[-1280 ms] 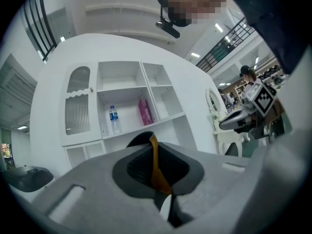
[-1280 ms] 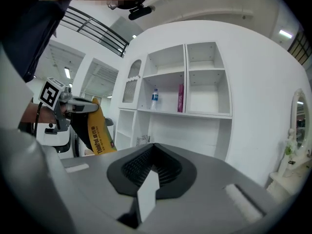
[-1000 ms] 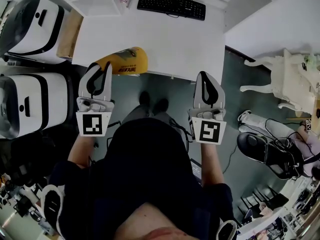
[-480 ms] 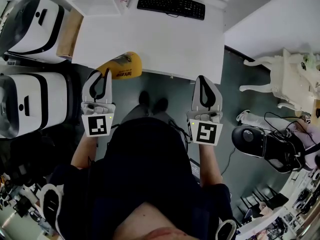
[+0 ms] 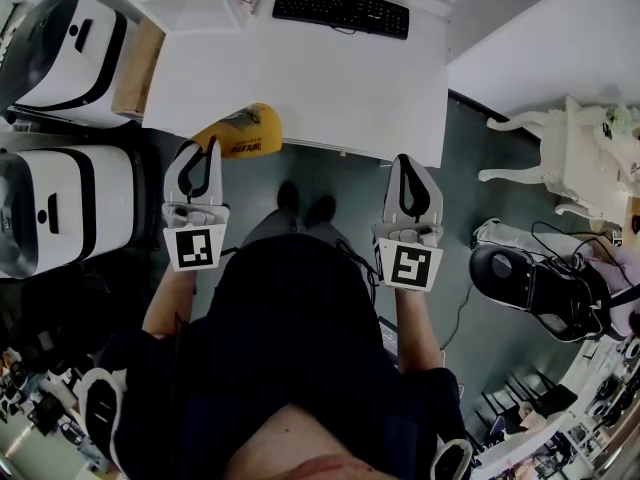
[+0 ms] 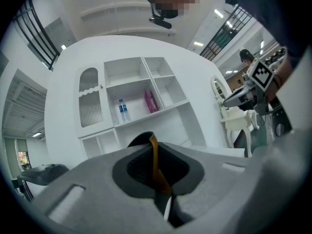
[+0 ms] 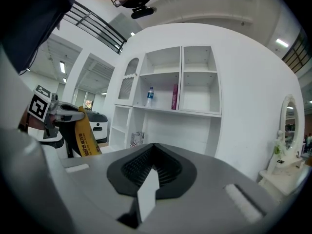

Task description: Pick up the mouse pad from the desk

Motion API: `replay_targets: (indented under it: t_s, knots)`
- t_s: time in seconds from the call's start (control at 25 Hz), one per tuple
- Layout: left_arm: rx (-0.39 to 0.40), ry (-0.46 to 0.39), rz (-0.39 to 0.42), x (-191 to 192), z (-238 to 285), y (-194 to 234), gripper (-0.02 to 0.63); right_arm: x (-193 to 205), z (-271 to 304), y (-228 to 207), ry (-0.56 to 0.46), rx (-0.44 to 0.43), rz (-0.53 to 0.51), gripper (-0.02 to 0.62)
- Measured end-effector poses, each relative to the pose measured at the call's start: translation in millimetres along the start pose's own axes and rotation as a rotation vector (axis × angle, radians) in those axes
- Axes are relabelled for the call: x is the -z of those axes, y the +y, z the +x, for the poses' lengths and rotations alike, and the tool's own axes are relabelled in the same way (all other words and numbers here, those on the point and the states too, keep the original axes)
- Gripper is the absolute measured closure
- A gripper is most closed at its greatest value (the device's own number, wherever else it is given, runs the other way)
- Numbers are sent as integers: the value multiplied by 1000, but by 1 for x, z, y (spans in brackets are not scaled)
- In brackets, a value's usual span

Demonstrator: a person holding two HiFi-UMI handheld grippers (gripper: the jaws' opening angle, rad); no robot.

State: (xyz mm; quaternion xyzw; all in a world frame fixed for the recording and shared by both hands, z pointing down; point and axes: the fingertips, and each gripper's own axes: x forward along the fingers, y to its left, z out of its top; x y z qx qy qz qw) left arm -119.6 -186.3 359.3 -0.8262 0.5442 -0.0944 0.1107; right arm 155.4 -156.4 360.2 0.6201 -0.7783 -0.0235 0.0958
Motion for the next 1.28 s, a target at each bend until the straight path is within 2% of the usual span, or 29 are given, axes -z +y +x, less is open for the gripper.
replay_targets:
  t_s: [0.36,1.28]
  knots:
    - [0,-5,1,1,1,-1,592,10,0,1,33,13,-3,598]
    - [-6,-8,-18,0,6,-2,592,10,4,-4,39,26,-5,598]
